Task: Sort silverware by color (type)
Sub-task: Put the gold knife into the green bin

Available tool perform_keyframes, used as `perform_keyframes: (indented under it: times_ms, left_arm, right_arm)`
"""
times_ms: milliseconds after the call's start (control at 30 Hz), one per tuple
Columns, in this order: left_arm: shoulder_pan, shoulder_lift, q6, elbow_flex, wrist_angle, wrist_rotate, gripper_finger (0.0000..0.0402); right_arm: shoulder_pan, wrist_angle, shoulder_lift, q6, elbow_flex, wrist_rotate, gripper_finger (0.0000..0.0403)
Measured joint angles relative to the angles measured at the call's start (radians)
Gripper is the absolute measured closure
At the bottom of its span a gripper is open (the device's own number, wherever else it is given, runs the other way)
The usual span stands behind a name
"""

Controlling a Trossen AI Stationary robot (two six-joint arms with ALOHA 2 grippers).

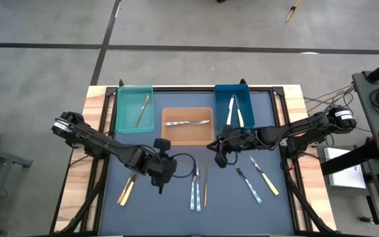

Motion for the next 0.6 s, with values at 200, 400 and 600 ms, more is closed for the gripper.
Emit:
perform_keyframes:
  times_ms: [200,400,600]
  left_arm:
    - [0.0,0.106,0.201,0.12,-0.014,-0.033,0.0398]
    - [0.006,0.194,0.318,0.211,-0.033,-0.047,0.0398]
    - [0.026,0.217,0.373,0.261,-0.054,-0.071,0.0398]
  right_arm:
    - [0.002,0.053,0.0,0.082,0.001,-0.151,0.0394]
    - [0.024,0.061,0.0,0.104,0.001,-0.171,0.0386]
    - [0.056,0.063,0.008,0.153,0.001,-0.19,0.0333]
